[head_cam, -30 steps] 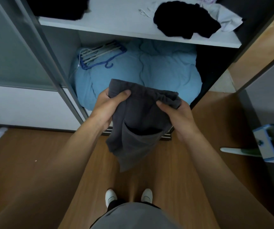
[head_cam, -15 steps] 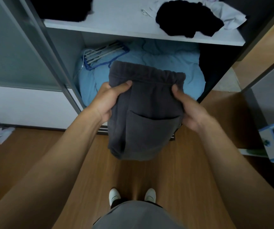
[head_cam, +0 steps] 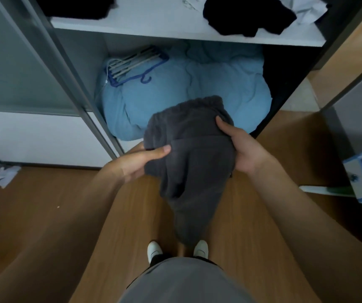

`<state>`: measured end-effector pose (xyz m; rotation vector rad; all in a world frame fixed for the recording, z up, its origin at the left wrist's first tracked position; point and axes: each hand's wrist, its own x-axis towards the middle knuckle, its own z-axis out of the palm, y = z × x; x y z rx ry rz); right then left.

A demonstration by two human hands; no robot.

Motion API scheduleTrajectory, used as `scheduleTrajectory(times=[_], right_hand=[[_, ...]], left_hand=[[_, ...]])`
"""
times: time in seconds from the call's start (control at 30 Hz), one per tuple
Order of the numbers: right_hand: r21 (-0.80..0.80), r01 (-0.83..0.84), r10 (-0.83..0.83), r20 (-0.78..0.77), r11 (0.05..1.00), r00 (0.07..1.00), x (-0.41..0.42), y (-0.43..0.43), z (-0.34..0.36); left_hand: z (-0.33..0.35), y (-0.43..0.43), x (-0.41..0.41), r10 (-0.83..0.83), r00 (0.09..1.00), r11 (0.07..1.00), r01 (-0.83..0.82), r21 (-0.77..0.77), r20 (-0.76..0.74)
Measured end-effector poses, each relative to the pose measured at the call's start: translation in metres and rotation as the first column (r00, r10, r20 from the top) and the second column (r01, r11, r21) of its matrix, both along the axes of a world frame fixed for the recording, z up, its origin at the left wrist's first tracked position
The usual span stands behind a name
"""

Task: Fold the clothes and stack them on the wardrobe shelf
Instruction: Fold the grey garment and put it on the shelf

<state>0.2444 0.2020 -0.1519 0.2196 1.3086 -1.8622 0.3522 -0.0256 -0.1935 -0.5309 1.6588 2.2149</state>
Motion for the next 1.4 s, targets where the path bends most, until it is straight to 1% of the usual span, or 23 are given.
scheduleTrajectory(times=[0.07,0.13,0.2,0.3,0.4,0.47,0.53,0.57,0.63,0.7,0.77,0.83,0.9,0.97,1.0,1.03,1.07,1.1,1.17,1.2,1.3,1.33,1.4], right_hand=[[0.034,0.038,-0.039,0.023,0.999,0.999,-0.012,0.01,-0.003],[-0.03,0.11,-0.11,0.005,0.994,0.994,-0.018,0.026,-0.012],[-0.102,0.156,-0.157,0.001,0.982,0.988,-0.01,0.037,-0.026],[-0.011,0.108,-0.108,-0.013,0.994,0.994,0.023,0.034,-0.051],[-0.001,0.081,-0.081,-0.023,0.997,0.996,0.043,0.025,-0.057],[-0.056,0.129,-0.132,-0.049,0.99,0.99,0.041,0.02,-0.048],[-0.088,0.16,-0.165,-0.062,0.983,0.984,0.035,0.015,-0.037],[-0.085,0.162,-0.167,-0.056,0.983,0.984,0.034,0.012,-0.033],[-0.068,0.158,-0.16,-0.03,0.985,0.987,0.033,0.007,-0.029],[-0.049,0.152,-0.152,-0.001,0.987,0.988,0.032,0.004,-0.028],[0.002,0.138,-0.138,0.036,0.99,0.99,0.028,0.003,-0.022],[0.085,0.119,-0.127,0.088,0.989,0.988,0.018,0.006,-0.011],[0.087,0.131,-0.14,0.107,0.987,0.984,0.007,0.015,-0.003],[-0.048,0.184,-0.181,0.051,0.982,0.982,0.0,0.025,0.002],[-0.132,0.198,-0.198,0.007,0.971,0.98,0.0,0.028,0.003],[-0.177,0.189,-0.2,-0.049,0.966,0.979,0.004,0.029,0.001],[-0.162,0.168,-0.187,-0.107,0.972,0.977,0.01,0.027,-0.004],[-0.106,0.141,-0.155,-0.143,0.984,0.978,0.019,0.023,-0.011],[0.01,0.097,-0.094,-0.144,0.995,0.985,0.037,0.012,-0.026],[0.032,0.105,-0.1,-0.134,0.994,0.986,0.043,0.009,-0.032],[-0.061,0.206,-0.21,-0.074,0.977,0.975,0.045,0.005,-0.035],[-0.082,0.236,-0.24,-0.053,0.968,0.969,0.043,0.006,-0.034],[-0.072,0.257,-0.259,-0.028,0.964,0.965,0.039,0.006,-0.03]], left_hand=[[0.011,0.009,-0.008,0.11,0.993,0.994,-0.11,-0.001,-0.053],[0.022,0.016,-0.016,0.199,0.978,0.979,-0.196,0.063,-0.055],[0.028,0.023,-0.02,0.22,0.974,0.97,-0.214,0.115,-0.049],[0.034,0.025,-0.021,0.211,0.977,0.958,-0.215,0.188,0.041],[0.036,0.015,-0.024,0.221,0.965,0.961,-0.24,0.135,0.141],[0.03,0.004,-0.023,0.261,0.956,0.954,-0.276,0.117,0.133],[0.019,-0.007,-0.02,0.295,0.953,0.942,-0.302,0.147,0.07],[0.012,-0.01,-0.016,0.288,0.956,0.943,-0.294,0.157,0.057],[-0.005,-0.011,-0.007,0.221,0.971,0.968,-0.23,0.097,0.089],[-0.022,-0.007,0.003,0.103,0.989,0.993,-0.108,0.042,0.107],[-0.031,-0.001,0.008,0.015,0.998,1.0,-0.013,-0.022,0.068],[-0.028,0.003,0.005,0.076,0.997,0.993,-0.074,-0.095,0.024],[-0.019,0.006,-0.002,0.19,0.982,0.98,-0.19,-0.053,0.004],[-0.008,0.005,-0.009,0.263,0.964,0.964,-0.264,0.039,0.036],[-0.004,0.005,-0.013,0.274,0.96,0.957,-0.279,0.086,0.06],[0.0,0.006,-0.016,0.262,0.962,0.954,-0.269,0.131,0.072],[0.002,0.008,-0.018,0.241,0.967,0.953,-0.251,0.169,0.076],[0.004,0.01,-0.02,0.224,0.972,0.952,-0.235,0.194,0.077],[0.006,0.015,-0.024,0.227,0.97,0.944,-0.241,0.226,0.087],[0.005,0.015,-0.025,0.246,0.965,0.936,-0.261,0.235,0.094],[-0.007,-0.001,-0.02,0.353,0.93,0.897,-0.368,0.243,0.104],[-0.014,-0.008,-0.015,0.341,0.934,0.903,-0.357,0.237,0.105],[-0.027,-0.016,-0.003,0.219,0.97,0.95,-0.237,0.203,0.111]])
